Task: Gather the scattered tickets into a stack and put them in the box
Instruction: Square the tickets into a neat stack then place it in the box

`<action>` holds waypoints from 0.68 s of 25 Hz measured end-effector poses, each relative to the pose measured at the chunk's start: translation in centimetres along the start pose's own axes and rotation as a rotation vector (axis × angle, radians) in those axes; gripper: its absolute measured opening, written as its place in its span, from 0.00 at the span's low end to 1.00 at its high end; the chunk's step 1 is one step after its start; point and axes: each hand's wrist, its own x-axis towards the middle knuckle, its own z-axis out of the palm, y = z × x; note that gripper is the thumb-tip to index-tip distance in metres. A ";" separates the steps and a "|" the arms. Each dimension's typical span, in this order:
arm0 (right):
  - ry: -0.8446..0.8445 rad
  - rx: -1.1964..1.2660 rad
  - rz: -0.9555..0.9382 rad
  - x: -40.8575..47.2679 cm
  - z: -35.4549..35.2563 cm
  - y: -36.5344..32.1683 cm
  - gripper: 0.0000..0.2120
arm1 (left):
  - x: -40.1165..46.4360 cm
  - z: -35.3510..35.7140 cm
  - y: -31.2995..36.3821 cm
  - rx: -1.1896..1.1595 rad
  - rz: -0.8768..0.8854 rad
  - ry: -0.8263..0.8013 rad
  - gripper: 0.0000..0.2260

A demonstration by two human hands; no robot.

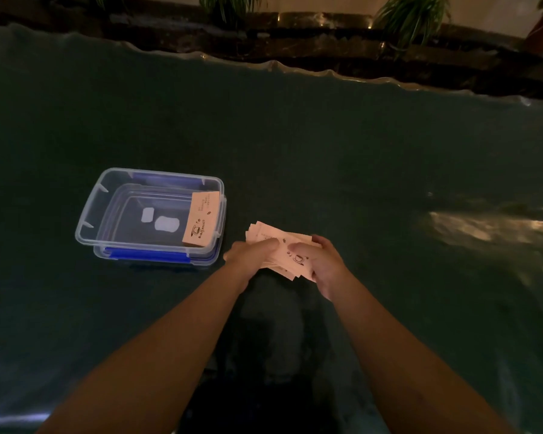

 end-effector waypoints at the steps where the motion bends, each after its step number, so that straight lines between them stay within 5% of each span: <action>1: -0.021 0.022 0.006 -0.3 -0.2 0.3 0.34 | 0.0 -0.3 -0.2 -0.009 0.001 -0.033 0.46; 6: -0.144 0.171 0.042 -3.0 -1.1 2.3 0.29 | -1.2 -2.2 -2.2 -0.011 0.027 -0.211 0.54; 12: -0.185 0.471 0.018 -7.5 -0.2 6.4 0.28 | -4.3 -1.0 -4.9 -0.511 0.133 -0.205 0.38; 17: -0.213 0.474 -0.081 -10.1 0.1 7.5 0.35 | -7.6 0.0 -6.8 -0.605 0.209 -0.353 0.22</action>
